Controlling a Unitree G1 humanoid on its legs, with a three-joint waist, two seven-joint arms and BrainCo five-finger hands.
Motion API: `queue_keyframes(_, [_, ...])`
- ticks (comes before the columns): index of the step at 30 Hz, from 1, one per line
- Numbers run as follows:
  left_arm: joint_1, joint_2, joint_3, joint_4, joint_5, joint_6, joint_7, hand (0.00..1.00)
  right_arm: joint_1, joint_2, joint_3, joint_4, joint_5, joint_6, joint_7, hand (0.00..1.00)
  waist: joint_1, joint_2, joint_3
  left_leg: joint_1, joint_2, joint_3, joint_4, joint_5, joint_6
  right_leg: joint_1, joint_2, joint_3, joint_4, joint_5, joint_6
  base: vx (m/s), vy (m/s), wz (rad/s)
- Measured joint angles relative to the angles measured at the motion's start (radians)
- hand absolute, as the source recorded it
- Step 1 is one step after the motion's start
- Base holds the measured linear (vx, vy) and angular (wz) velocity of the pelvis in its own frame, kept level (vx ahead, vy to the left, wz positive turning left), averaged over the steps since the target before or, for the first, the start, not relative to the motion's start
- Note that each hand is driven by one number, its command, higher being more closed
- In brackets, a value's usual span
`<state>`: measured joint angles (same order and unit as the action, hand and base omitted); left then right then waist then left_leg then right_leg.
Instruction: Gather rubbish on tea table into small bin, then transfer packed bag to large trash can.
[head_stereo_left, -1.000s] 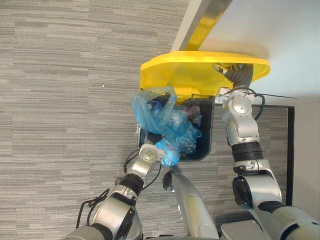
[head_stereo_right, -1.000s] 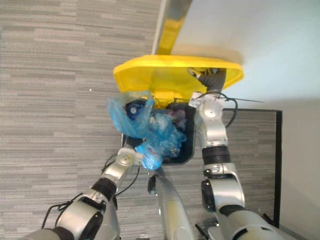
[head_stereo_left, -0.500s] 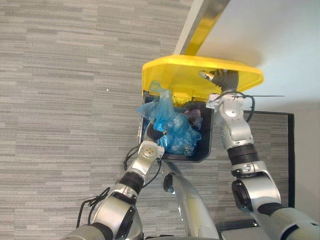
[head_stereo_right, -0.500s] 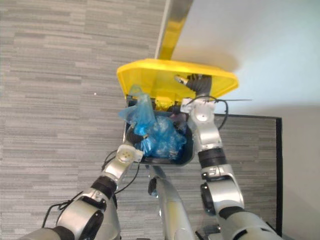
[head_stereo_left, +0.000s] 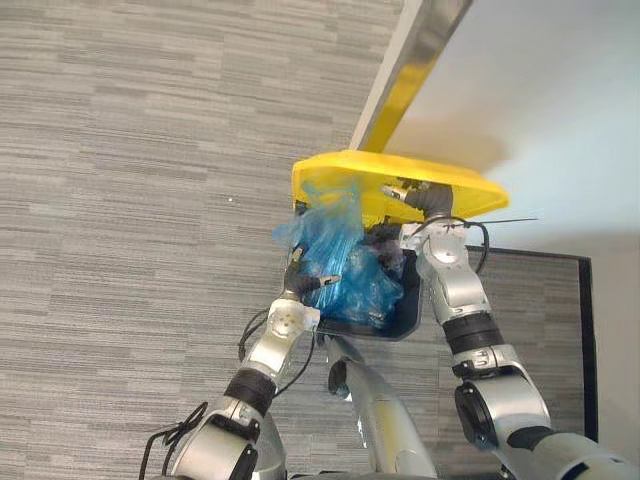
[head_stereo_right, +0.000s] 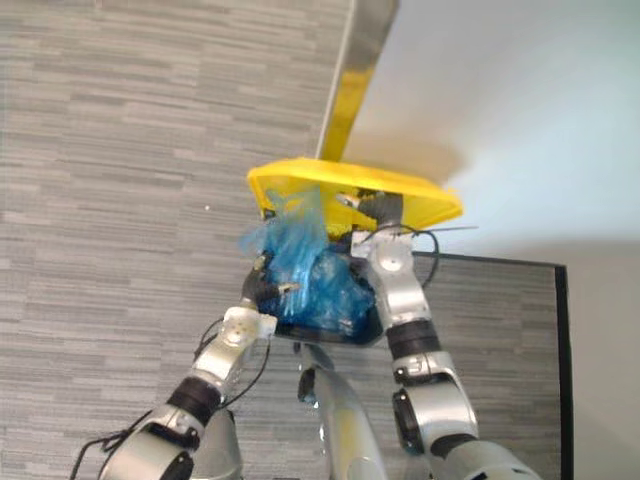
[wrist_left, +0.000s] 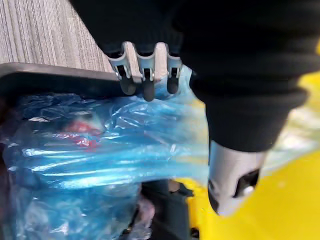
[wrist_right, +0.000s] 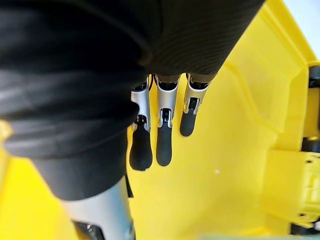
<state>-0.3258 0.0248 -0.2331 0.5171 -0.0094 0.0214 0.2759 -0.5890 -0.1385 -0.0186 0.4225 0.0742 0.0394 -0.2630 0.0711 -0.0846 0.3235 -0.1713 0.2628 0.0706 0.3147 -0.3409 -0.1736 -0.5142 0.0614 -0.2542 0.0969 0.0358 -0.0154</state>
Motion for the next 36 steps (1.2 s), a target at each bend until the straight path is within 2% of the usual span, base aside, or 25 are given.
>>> queue_keyframes(3, [0.126,0.003,0.073,-0.042,-0.043,-0.018,-0.024,0.00,0.121,0.025,-0.030,0.000,-0.037,0.000,0.013,0.00,0.007,0.004,-0.031,0.038,-0.009,-0.002,-0.018,0.019,0.029,0.047,-0.018,-0.014,0.001,-0.011,-0.001,0.05,0.035,0.31])
queue_keyframes(7, [0.246,0.012,0.183,-0.031,-0.076,-0.018,-0.053,0.00,0.257,0.049,-0.060,-0.001,-0.066,0.003,0.029,0.00,0.014,0.009,-0.061,0.065,-0.025,-0.033,-0.016,0.015,0.042,0.090,-0.047,-0.042,0.010,-0.022,0.014,0.01,0.070,0.31])
queue_keyframes(10, [0.327,0.016,0.313,0.067,-0.076,-0.012,-0.064,0.00,0.352,0.085,-0.059,-0.019,-0.077,0.009,0.049,0.00,0.018,0.007,-0.072,0.090,-0.061,-0.037,0.024,0.006,0.054,0.110,-0.086,-0.033,0.061,-0.032,0.031,-0.04,0.101,0.04])
queue_keyframes(13, [0.376,0.012,0.382,0.137,-0.076,0.000,-0.064,0.00,0.409,0.104,-0.053,-0.023,-0.103,0.007,0.067,0.00,0.027,0.005,-0.074,0.113,-0.083,-0.020,0.102,-0.033,0.055,0.133,-0.105,-0.001,0.106,-0.029,0.038,-0.10,0.125,-0.19])
queue_keyframes(15, [0.384,0.006,0.417,0.174,-0.074,0.012,-0.064,0.00,0.465,0.109,-0.050,-0.041,-0.116,-0.003,0.080,0.00,0.031,-0.005,-0.083,0.114,-0.102,-0.005,0.127,-0.043,0.056,0.134,-0.124,0.016,0.113,-0.018,0.078,-0.19,0.153,-0.25])
queue_keyframes(16, [0.398,0.004,0.443,0.196,-0.073,0.018,-0.063,0.00,0.528,0.123,-0.046,-0.055,-0.116,-0.005,0.093,0.00,0.029,-0.021,-0.093,0.117,-0.123,0.013,0.129,-0.040,0.061,0.138,-0.141,0.031,0.090,0.004,0.135,-0.20,0.104,-0.29])
queue_keyframes(17, [0.404,0.000,0.456,0.211,-0.073,0.024,-0.061,0.00,0.570,0.132,-0.045,-0.054,-0.116,-0.009,0.099,0.00,0.023,-0.006,-0.095,0.124,-0.110,0.021,0.106,-0.020,0.071,0.146,-0.146,0.021,0.080,-0.018,0.199,-0.21,0.062,-0.26])
queue_keyframes(18, [0.408,0.000,0.457,0.211,-0.073,0.025,-0.061,0.00,0.583,0.135,-0.041,-0.048,-0.116,-0.009,0.100,0.00,0.023,-0.002,-0.097,0.124,-0.103,0.029,0.096,-0.007,0.066,0.129,-0.151,0.025,0.116,-0.026,0.157,-0.17,0.009,-0.12])
queue_keyframes(19, [0.416,-0.001,0.461,0.212,-0.071,0.025,-0.061,0.00,0.610,0.138,-0.031,-0.026,-0.123,-0.010,0.106,0.00,0.015,0.000,-0.105,0.131,-0.092,0.032,0.061,0.027,0.053,0.093,-0.151,0.033,0.256,-0.026,0.081,-0.14,-0.043,0.10])
queue_keyframes(20, [0.418,-0.004,0.461,0.214,-0.070,0.026,-0.061,0.00,0.660,0.142,-0.027,0.021,-0.148,-0.011,0.111,0.00,-0.003,-0.001,-0.115,0.161,-0.074,0.027,-0.028,0.088,0.039,0.084,-0.156,0.050,0.514,-0.072,0.038,-0.11,-0.054,0.18])
queue_keyframes(22, [0.424,-0.011,0.453,0.219,-0.051,0.027,-0.061,0.00,0.713,0.149,-0.032,0.076,-0.204,-0.021,0.110,0.00,-0.010,-0.011,-0.146,0.173,-0.061,0.019,-0.085,0.121,0.020,0.119,-0.170,0.086,0.655,-0.126,0.047,-0.01,-0.119,0.13])
queue_keyframes(23, [0.426,-0.011,0.447,0.220,-0.048,0.026,-0.061,0.00,0.724,0.151,-0.035,0.092,-0.213,-0.023,0.110,0.00,-0.010,-0.018,-0.152,0.170,-0.062,0.018,-0.088,0.122,0.018,0.139,-0.177,0.104,0.660,-0.146,0.053,-0.01,-0.229,-0.07])
queue_keyframes(24, [0.413,-0.014,0.438,0.228,-0.032,0.028,-0.062,0.00,0.734,0.166,-0.079,0.187,-0.231,-0.033,0.107,0.00,-0.015,-0.028,-0.168,0.150,-0.063,0.022,-0.085,0.121,0.016,0.184,-0.156,0.101,0.562,-0.198,0.082,-0.04,-0.191,-0.29])
queue_keyframes(25, [0.397,-0.037,0.440,0.243,-0.031,0.029,-0.063,0.00,0.734,0.173,-0.110,0.266,-0.232,-0.032,0.098,0.00,-0.008,-0.006,-0.181,0.149,-0.058,0.028,-0.097,0.134,0.039,0.228,-0.121,0.100,0.433,-0.197,0.081,-0.03,-0.163,-0.41])
queue_keyframes(26, [0.393,-0.048,0.441,0.244,-0.031,0.028,-0.062,0.00,0.734,0.172,-0.121,0.298,-0.233,-0.030,0.094,0.00,-0.005,-0.001,-0.185,0.147,-0.062,0.037,-0.100,0.138,0.046,0.255,-0.109,0.102,0.358,-0.193,0.075,-0.02,-0.065,-0.72])
queue_keyframes(27, [0.380,-0.081,0.448,0.258,-0.031,0.025,-0.062,0.00,0.718,0.169,-0.146,0.376,-0.233,-0.020,0.090,0.00,-0.006,0.035,-0.197,0.139,-0.041,0.081,-0.115,0.146,0.048,0.304,-0.076,0.101,0.207,-0.167,0.018,-0.04,-0.040,-0.61])
queue_keyframes(30, [0.358,-0.083,0.429,0.293,-0.031,0.024,-0.063,0.00,0.696,0.162,-0.166,0.425,-0.237,-0.012,0.083,0.00,-0.016,0.043,-0.209,0.171,-0.047,0.091,-0.151,0.164,0.029,0.316,-0.060,0.119,0.175,-0.146,0.015,-0.12,-0.034,-0.32])
queue_keyframes(32, [0.349,-0.080,0.431,0.311,-0.031,0.020,-0.062,0.00,0.676,0.159,-0.175,0.470,-0.258,-0.009,0.083,0.00,-0.017,0.044,-0.213,0.190,-0.053,0.086,-0.178,0.179,0.024,0.339,-0.059,0.123,0.141,-0.129,0.031,-0.11,0.005,0.02])
queue_keyframes(36, [0.379,-0.067,0.432,0.355,-0.030,0.018,-0.061,0.00,0.650,0.148,-0.190,0.529,-0.268,-0.009,0.077,0.00,-0.016,0.044,-0.241,0.189,-0.091,0.085,-0.235,0.203,0.048,0.344,-0.075,0.146,0.063,-0.088,0.050,-0.04,0.077,-0.05])
